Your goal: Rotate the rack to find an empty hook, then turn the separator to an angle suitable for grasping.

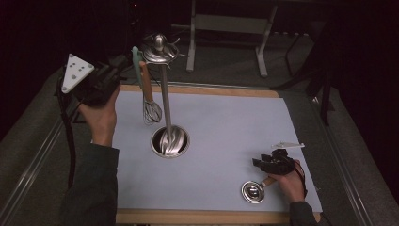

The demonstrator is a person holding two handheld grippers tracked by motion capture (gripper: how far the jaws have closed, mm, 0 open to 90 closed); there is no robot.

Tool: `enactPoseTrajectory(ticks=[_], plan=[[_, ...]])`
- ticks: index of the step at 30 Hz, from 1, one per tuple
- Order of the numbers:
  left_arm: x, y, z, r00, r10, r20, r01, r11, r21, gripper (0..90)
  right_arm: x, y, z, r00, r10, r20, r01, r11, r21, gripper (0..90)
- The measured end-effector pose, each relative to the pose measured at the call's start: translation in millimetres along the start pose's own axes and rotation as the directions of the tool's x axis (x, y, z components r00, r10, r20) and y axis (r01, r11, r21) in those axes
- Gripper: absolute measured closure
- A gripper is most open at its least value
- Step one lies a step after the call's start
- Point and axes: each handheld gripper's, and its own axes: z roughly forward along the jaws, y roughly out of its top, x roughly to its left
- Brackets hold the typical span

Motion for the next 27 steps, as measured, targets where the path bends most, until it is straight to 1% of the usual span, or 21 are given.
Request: enactPoseTrajectory(ticks=[6, 9, 12, 16, 19, 27], plan=[[3.2, -6.2, -0.6, 1.0, 0.006, -0.007, -0.006, 0.9996, 0.029, 87.6, 0.6, 0.0, 0.4, 1.0, -0.005, -0.001, 0.005, 1.0, 0.002, 49.8], [4.5, -9.4, -1.9, 1.0, 0.0, -0.006, 0.0, 0.9996, 0.03, 87.4, 0.8, 0.0, -0.4, 1.0, -0.002, -0.001, 0.002, 1.0, 0.001, 49.8], [5.5, -13.9, -3.1, 1.0, -0.001, -0.008, 0.001, 0.9992, 0.039, 86.9, 0.6, 0.2, -1.6, 0.9998, -0.012, 0.017, 0.012, 1.0, 0.006, 49.8], [8.5, -23.3, -4.8, 0.9998, -0.016, -0.013, 0.016, 0.9985, 0.053, 86.8, 0.3, 0.0, -2.2, 0.9998, -0.009, 0.016, 0.009, 1.0, 0.003, 49.8], [10.9, -32.6, -6.0, 0.9997, -0.018, -0.018, 0.019, 0.9966, 0.08, 86.4, 0.2, 0.2, -3.2, 0.9998, -0.01, 0.018, 0.01, 1.0, -0.002, 49.8], [13.8, -52.4, -11.7, 0.999, -0.04, -0.022, 0.042, 0.9922, 0.117, 85.8, -2.0, -0.5, -8.6, 0.9997, -0.001, 0.023, 0.001, 1.0, -0.01, 49.8]])
